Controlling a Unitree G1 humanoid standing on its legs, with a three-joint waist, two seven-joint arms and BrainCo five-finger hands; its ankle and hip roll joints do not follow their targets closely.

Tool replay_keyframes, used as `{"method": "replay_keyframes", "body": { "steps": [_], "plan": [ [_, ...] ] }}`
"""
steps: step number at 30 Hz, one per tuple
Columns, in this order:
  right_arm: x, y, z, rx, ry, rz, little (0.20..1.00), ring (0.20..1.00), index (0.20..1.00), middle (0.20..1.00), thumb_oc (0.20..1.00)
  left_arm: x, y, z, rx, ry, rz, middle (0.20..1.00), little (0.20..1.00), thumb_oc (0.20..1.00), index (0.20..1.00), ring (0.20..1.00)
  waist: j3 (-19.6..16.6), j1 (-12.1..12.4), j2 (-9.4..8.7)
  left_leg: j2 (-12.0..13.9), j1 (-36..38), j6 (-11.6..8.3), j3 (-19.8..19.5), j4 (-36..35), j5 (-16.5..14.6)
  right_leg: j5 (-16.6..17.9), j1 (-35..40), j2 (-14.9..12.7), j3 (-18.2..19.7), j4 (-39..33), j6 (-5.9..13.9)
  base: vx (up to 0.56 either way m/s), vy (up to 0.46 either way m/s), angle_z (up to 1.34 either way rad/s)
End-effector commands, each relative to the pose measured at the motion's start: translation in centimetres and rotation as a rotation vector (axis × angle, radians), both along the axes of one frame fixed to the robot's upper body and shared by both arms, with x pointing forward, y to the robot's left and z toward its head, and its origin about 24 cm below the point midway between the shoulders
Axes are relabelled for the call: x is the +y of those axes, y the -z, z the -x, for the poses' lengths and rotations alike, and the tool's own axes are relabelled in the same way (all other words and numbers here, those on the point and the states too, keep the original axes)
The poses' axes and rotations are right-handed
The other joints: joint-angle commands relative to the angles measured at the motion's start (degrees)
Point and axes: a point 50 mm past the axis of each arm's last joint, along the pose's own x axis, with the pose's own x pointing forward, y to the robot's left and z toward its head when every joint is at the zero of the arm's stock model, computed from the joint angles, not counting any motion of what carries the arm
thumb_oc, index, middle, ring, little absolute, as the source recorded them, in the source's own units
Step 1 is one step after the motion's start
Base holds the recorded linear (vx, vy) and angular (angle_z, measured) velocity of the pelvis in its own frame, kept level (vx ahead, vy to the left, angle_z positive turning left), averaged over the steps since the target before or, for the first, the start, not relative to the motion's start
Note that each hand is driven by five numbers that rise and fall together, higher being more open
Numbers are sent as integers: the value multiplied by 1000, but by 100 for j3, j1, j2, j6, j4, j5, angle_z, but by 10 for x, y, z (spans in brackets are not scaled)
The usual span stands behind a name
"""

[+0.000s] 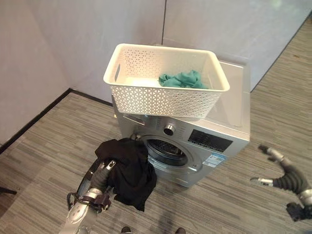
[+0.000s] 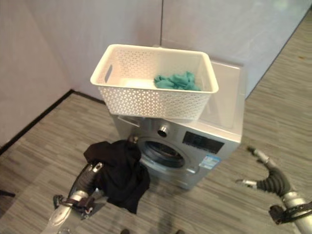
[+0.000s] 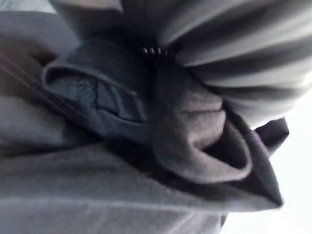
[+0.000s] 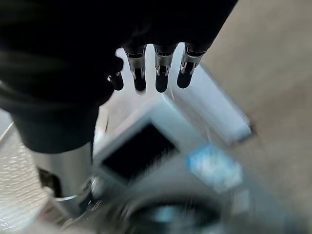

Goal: Grab the laundry basket,head to the washer,open it,put in the laundry and shut it.

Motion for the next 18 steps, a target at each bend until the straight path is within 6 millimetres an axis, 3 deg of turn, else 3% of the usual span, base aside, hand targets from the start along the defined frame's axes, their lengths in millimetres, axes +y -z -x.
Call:
{"method": "replay_keyframes", "body": {
  "steps": [1,2,3,5,6,9,12,13,15,18],
  "plan": [
    [-15,23,22,270,-76,-79,1000,1000,1000,1000,1000,-6,-21,-11,-142,83,50,200,200,200,200,200,-249,133,-24,71,-489,-74,516,-179,618,-899,457,80,-71,257,126,-2,-6,-11],
    [-15,24,22,269,-78,-79,1000,1000,1000,1000,1000,-6,-21,-11,-142,82,49,200,200,200,200,200,-252,128,-26,71,-489,-75,517,-181,619,-899,457,81,-70,256,126,-3,-6,-10],
    [-21,55,36,382,5,-99,1000,1000,1000,1000,1000,-13,-18,-16,-133,102,52,200,200,200,200,200,-249,161,6,59,-498,-85,504,-178,632,-893,453,76,-93,267,129,-4,4,-5],
    [-19,98,51,479,135,-98,1000,1000,1000,1000,1000,-20,-15,-21,-120,97,66,200,200,200,200,200,-235,188,50,31,-484,-63,500,-175,624,-881,457,60,-108,270,135,0,0,0],
    [-18,100,49,475,132,-99,1000,1000,1000,1000,1000,-19,-15,-22,-123,96,62,200,200,200,200,200,-220,184,29,31,-483,-62,503,-175,622,-880,456,59,-105,269,136,6,5,-3],
    [17,161,60,611,260,-91,1000,1000,1000,1000,1000,-29,-7,-26,-80,52,95,200,200,200,200,200,-215,293,101,-9,-471,-3,484,-185,589,-887,464,37,-122,238,141,14,2,-5],
    [70,207,62,762,297,-88,1000,1000,1000,1000,1000,-50,-5,-37,-59,62,100,200,200,200,200,200,-125,510,151,-65,-577,60,353,-163,549,-947,412,12,-180,283,121,-5,-10,2],
    [84,212,58,773,321,-128,1000,1000,1000,1000,1000,-55,-6,-41,-62,73,97,200,200,200,200,200,-70,559,163,-85,-612,71,331,-147,548,-979,385,4,-205,323,97,-21,-15,10],
    [94,214,54,772,325,-158,1000,1000,1000,1000,1000,-58,-6,-44,-63,73,93,200,200,200,200,200,-32,582,169,-96,-630,78,322,-140,544,-992,372,-4,-213,346,91,-25,-4,11],
    [116,213,20,712,303,-167,1000,1000,1000,1000,1000,-76,-14,-58,-90,90,101,200,200,200,200,200,348,662,261,-141,-894,115,235,-16,548,-1039,106,-67,-253,562,38,-135,7,12]
  ]
}}
